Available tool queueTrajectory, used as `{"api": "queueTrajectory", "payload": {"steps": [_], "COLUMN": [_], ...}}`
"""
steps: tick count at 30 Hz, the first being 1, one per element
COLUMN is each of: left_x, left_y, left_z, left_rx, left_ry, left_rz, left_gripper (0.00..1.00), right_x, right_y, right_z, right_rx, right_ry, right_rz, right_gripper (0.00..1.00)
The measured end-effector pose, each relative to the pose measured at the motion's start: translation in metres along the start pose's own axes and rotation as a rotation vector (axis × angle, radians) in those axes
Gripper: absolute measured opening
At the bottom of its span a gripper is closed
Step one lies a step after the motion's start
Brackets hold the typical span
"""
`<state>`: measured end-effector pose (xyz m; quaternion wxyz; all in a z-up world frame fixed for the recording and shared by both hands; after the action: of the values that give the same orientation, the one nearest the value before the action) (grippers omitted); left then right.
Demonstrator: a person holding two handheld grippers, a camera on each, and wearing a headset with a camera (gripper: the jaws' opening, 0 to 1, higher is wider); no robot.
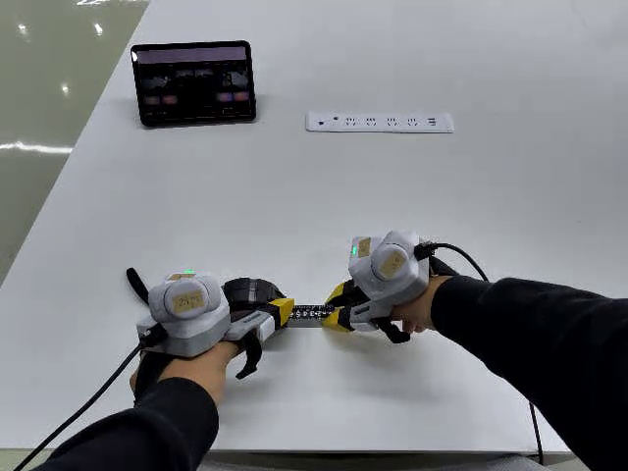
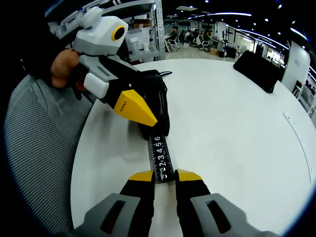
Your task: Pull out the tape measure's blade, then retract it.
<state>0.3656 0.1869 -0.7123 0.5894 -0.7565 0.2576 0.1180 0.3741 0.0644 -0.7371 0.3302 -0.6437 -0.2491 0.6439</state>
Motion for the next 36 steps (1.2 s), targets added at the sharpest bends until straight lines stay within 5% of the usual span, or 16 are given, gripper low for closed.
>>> {"api": "queueTrajectory", "payload": {"steps": [36], "left_x": [0.001], "left_y": [-0.001], "left_z": [0.0], "left_rx": [-0.002], "left_ry": [0.002], "left_rz": [0.001], "left_gripper": [0.6], "right_x": [0.016], "right_y": [-0.013], "right_z": [0.006], "right_rx": [-0.019], "right_ry": [0.002], "right_rz": [-0.032], "right_gripper": [0.12]}}
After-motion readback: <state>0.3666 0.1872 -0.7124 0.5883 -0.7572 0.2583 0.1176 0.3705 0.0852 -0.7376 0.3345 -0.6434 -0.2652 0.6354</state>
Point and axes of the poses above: the centre of the closed fingertips' face, and the gripper's own axes: x roughly forward along the fingers, z roughly to its left, y roughly out of its underside, the point moved 3 cm from there along -x, roughly backward along the fingers, and after that the axes turned 7 degrees about -z, right-handed, at the moved point
